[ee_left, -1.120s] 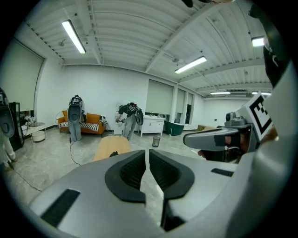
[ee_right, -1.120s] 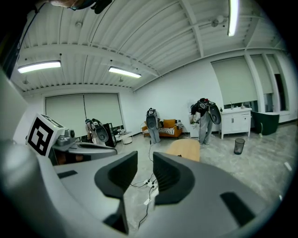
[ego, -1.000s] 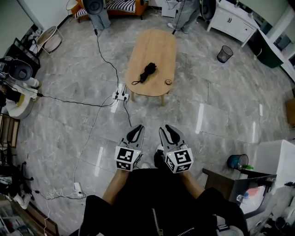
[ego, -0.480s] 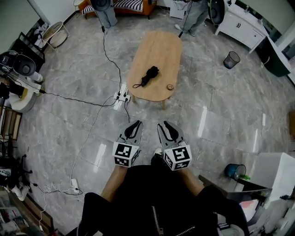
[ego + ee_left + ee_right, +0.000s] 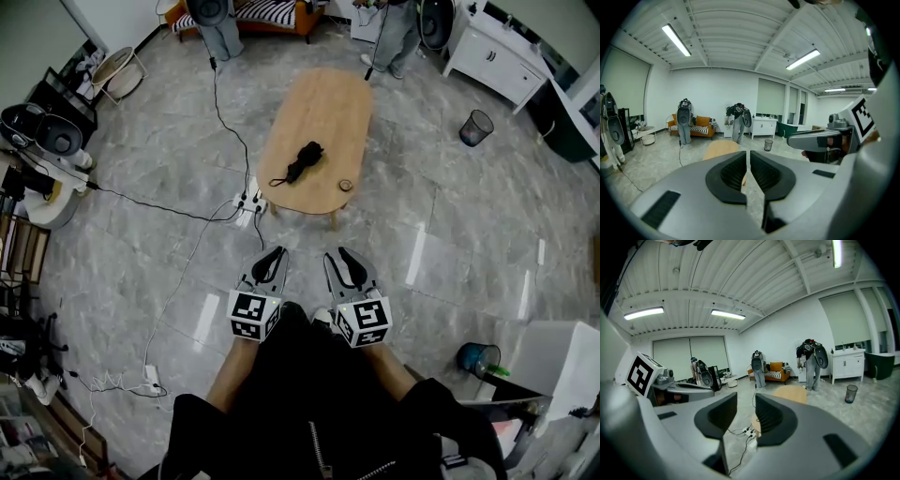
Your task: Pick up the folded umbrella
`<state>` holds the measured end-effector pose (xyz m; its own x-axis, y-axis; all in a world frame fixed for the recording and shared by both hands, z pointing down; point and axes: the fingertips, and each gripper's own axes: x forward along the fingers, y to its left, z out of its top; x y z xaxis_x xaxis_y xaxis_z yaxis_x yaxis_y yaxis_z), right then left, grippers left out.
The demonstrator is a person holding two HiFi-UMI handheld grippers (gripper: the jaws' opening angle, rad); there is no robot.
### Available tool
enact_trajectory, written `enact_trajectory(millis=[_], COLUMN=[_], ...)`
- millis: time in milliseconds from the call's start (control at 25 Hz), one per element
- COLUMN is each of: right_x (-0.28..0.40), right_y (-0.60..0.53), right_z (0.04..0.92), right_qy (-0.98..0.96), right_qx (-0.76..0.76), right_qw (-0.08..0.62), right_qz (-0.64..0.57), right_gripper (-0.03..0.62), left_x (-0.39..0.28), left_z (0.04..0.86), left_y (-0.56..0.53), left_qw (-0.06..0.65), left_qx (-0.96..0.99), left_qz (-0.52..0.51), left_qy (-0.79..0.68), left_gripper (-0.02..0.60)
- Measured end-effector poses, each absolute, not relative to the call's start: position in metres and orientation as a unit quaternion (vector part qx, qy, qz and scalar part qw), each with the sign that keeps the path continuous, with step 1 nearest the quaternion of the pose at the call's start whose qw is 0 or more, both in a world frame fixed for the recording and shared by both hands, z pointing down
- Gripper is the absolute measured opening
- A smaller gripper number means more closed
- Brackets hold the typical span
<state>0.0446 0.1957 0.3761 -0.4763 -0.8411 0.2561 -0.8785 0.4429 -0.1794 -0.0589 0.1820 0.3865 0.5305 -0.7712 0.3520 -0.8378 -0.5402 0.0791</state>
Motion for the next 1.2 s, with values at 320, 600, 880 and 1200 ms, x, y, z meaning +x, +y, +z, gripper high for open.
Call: enact_trajectory(millis=[320, 600, 880, 1200], right_x=[0.042, 0.041, 0.028, 0.01], right_y=[0.185, 0.145, 0.077, -0.005], right_z=[0.393, 0.401, 0.407, 0.4], right_qy=[-0.844, -0.84, -0.836, -0.83], right_qx=[0.506, 0.512, 0.514, 0.522], right_qw=[0.073, 0.084, 0.095, 0.101], right_qz=[0.161, 0.161, 0.167, 0.168], right_gripper=[0.117, 0.117, 0.117, 0.117], left_x=[-0.059, -0.059, -0.062, -0.066], left_z=[0.399, 0.414, 0.422, 0.422], left_y=[0.167, 0.124, 0.055, -0.025], left_qw=[0.135, 0.15, 0.162, 0.17], left_qx=[0.864, 0.868, 0.874, 0.888], left_qz=[0.137, 0.134, 0.131, 0.133], left_qy=[-0.464, -0.455, -0.438, -0.406], left_gripper=[0.018, 0.018, 0.018, 0.018])
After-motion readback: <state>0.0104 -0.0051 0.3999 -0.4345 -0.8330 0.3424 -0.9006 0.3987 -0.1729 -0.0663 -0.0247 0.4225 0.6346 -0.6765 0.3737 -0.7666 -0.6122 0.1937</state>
